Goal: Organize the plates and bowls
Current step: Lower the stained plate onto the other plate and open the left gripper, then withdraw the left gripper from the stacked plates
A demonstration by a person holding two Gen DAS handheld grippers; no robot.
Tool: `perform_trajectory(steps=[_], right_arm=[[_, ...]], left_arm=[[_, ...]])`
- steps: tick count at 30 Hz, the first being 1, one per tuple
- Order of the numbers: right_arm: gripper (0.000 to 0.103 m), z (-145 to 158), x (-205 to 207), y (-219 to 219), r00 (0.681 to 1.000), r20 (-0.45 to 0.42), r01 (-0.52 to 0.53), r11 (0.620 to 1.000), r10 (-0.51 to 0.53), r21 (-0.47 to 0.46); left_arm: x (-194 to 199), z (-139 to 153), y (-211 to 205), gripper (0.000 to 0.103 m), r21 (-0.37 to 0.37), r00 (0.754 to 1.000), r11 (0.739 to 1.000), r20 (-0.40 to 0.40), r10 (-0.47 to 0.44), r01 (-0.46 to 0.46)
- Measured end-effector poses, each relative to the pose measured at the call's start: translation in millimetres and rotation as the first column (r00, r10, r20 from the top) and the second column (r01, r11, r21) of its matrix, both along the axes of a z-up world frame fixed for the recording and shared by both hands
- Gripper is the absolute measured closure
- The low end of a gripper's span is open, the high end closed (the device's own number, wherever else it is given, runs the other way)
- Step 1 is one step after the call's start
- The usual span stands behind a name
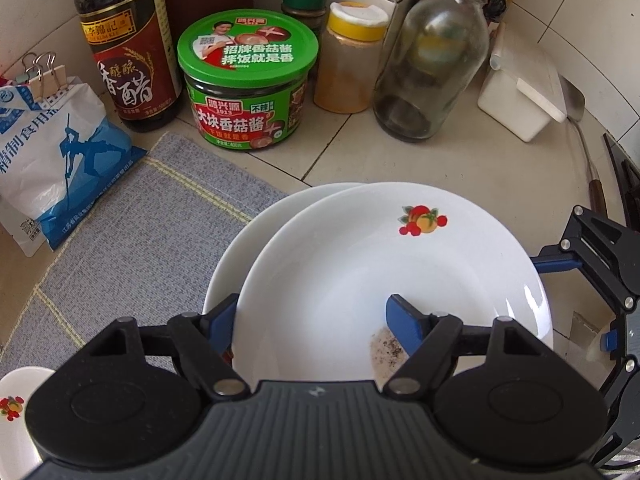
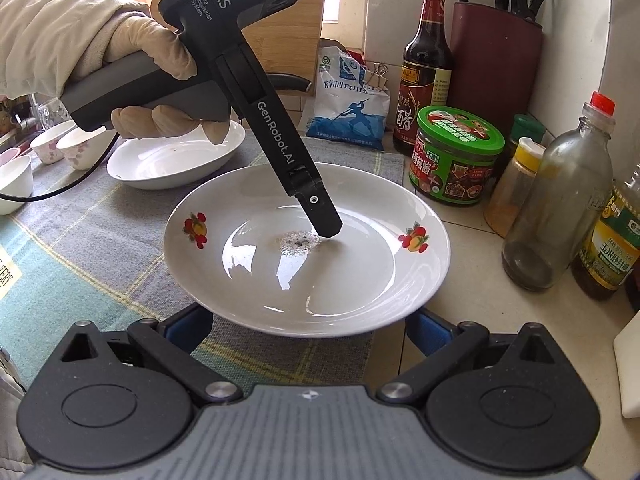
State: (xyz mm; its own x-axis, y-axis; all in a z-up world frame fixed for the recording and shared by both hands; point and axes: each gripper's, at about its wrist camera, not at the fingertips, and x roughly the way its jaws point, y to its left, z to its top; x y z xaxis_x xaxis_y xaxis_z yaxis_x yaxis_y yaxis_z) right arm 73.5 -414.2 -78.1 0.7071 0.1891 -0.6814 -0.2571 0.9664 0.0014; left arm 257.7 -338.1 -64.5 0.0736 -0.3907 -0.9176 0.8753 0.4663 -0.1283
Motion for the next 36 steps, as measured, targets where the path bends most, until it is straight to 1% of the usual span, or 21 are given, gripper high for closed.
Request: perform_trajectory(steps=[13, 21, 32, 34, 36], right_arm=[[0.0, 2, -2, 0, 1.0, 0.01, -0.002, 1.0, 0.002, 0.004], [0.0, 2, -3, -1, 1.0, 0.015, 0.003, 1.0, -0.003, -0.006], [0.0, -1, 1, 2, 1.0, 0.006, 0.018, 1.0, -0.018, -0.012], [0.0, 1, 0, 4, 1.0, 0.01, 0.023, 0.999, -0.023, -0.025], [0.0, 4, -2, 5, 0.999, 0.017, 0.028, 0.999, -0.028, -0.028]], left_arm=[[-2, 4, 0, 0.025, 0.015, 1.0, 1.0, 0.024, -0.004, 0.003], [-4, 11, 4, 0.025, 0.0, 0.999, 1.0, 0.047, 0.007, -0.007], [-10, 22, 19, 0.025, -0.028, 0.994, 0.998, 0.09, 0.064, -0.062], [-13, 25, 23, 0.025, -0.043, 0.991, 0.996, 0.108, 0.079, -0.075], [-20, 32, 32, 0.025, -0.076, 0.985, 0.992, 0.129, 0.111, -0.102]])
